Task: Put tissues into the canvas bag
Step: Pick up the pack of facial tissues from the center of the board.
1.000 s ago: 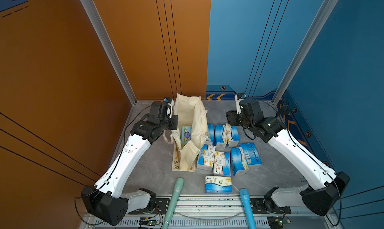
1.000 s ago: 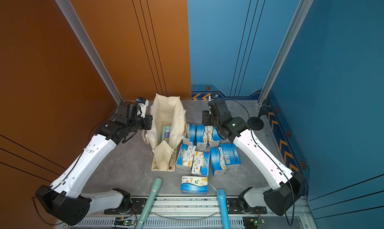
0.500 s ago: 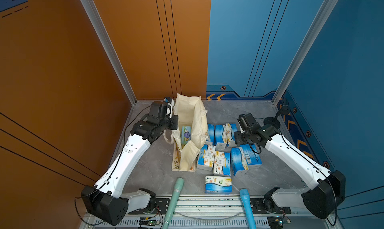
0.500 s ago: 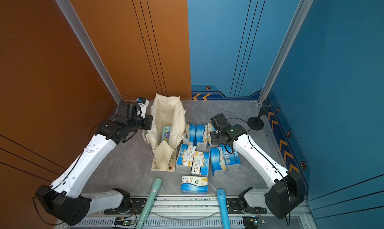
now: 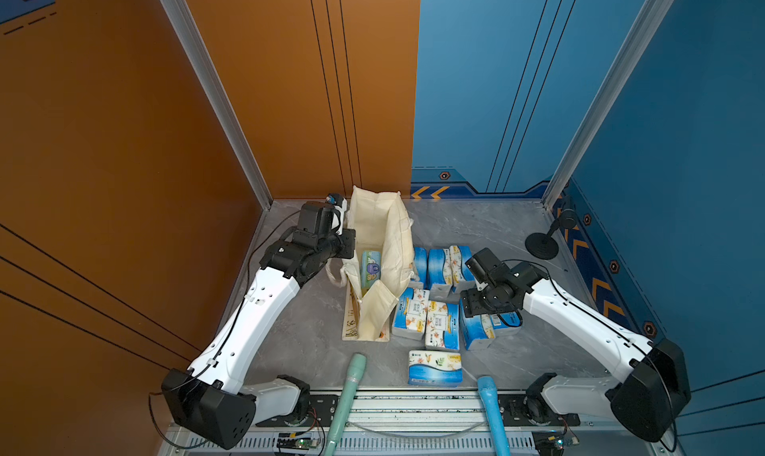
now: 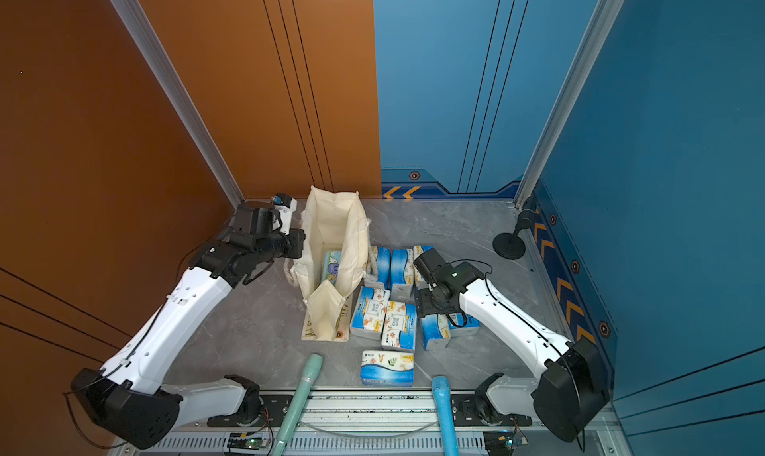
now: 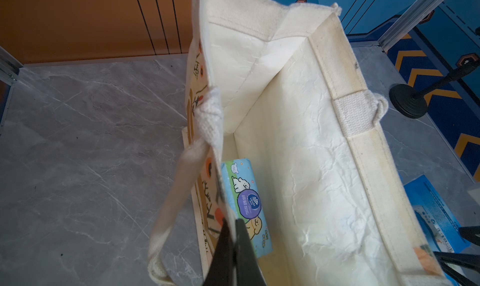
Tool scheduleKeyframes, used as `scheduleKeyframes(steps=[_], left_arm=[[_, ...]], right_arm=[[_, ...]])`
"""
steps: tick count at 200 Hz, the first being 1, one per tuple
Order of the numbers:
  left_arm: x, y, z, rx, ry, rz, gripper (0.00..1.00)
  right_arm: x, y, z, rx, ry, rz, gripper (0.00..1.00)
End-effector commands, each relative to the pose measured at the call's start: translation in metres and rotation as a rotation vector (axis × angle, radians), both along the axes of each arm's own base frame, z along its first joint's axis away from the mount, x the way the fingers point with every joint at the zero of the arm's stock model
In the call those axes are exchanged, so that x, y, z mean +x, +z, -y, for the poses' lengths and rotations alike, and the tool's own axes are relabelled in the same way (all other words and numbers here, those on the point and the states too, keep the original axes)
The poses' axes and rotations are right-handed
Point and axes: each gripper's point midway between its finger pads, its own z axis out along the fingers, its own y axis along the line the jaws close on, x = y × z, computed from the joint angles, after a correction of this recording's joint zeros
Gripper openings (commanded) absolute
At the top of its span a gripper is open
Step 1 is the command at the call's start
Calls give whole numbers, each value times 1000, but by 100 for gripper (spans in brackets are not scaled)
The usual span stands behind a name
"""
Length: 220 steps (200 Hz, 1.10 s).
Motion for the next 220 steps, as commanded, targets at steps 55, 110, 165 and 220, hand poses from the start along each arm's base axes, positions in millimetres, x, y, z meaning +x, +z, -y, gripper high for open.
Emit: scheduleKeyframes(steps=[55,110,165,220], left_arm=[[5,-2,6,-15,-24,-5,0],[5,-4,6,-14,-24,-7,0],[4,-4,5,-12,-24,-4,0],[3,-5,1,-7,-13,-5,0]], right_arm=[[-20,-24,6,-15,-35,-87,84],[-19,-41,-3,-25,-18,-125,84],[-11,-56,-2,-52,-35,-140,77],[-12,-62,-6,-37,-30,-158,53]])
